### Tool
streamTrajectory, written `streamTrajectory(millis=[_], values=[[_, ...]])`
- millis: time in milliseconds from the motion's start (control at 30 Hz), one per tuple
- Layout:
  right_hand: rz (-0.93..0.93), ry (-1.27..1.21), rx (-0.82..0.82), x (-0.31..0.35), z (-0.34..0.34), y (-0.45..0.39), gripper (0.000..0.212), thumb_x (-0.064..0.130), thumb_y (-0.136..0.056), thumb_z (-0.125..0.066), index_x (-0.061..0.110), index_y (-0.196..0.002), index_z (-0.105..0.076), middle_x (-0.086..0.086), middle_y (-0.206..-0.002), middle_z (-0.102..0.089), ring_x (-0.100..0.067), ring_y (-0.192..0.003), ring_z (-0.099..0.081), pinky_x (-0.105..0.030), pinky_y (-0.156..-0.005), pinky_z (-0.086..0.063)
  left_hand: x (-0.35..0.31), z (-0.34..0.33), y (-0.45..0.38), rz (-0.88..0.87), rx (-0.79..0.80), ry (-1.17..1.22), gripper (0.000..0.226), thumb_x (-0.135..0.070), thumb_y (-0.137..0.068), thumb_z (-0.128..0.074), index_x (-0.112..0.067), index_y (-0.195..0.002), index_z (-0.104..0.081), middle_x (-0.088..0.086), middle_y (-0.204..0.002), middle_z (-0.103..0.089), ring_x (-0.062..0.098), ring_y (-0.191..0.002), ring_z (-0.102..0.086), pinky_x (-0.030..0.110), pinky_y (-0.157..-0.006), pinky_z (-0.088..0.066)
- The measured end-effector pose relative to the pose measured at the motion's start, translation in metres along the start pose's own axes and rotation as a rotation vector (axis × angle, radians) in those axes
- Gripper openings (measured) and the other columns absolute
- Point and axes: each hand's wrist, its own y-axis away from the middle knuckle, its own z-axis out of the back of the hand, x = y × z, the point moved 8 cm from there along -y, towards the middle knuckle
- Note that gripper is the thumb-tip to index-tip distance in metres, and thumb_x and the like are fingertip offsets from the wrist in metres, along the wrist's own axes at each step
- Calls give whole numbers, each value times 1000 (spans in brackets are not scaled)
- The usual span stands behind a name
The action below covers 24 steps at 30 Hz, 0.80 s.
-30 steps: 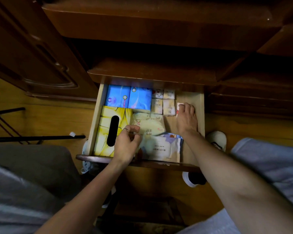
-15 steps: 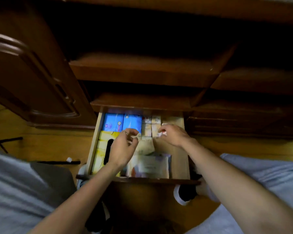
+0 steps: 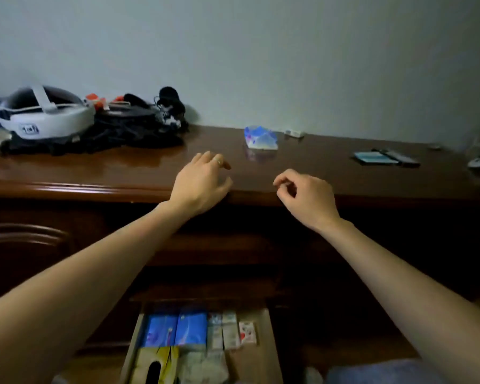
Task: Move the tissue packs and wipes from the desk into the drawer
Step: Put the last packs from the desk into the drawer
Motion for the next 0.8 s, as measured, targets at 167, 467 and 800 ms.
streamTrajectory(millis=[167, 467, 800], values=[[-212, 85, 295, -53, -51, -54, 35, 46, -96, -55, 37, -130, -56, 8, -131, -60, -15, -121, -54, -35, -89, -50, 26, -63, -46, 123, 298, -120, 62, -61, -94, -38, -20, -139, -48, 10, -142, -48, 31, -133, -41, 48, -108, -33], [-365, 160, 370, -133, -113, -181, 70, 42, -93, -59, 25, -153, -28, -8, -156, -38, -32, -139, -44, -49, -100, -47, 27, -128, -146, 6, 235, -113, 83, -65, -90, -39, -23, -157, -16, 9, -161, -23, 29, -149, -20, 50, -122, -15], [-517, 311, 395, -272, -185, -293, 66, 52, -99, -45, 26, -156, -23, -7, -166, -11, -34, -151, -17, -56, -112, -36, 38, -244, -268, -49, 448, 2, 79, -77, -88, -28, -33, -154, -31, -5, -163, -27, 18, -149, -24, 52, -120, -22]])
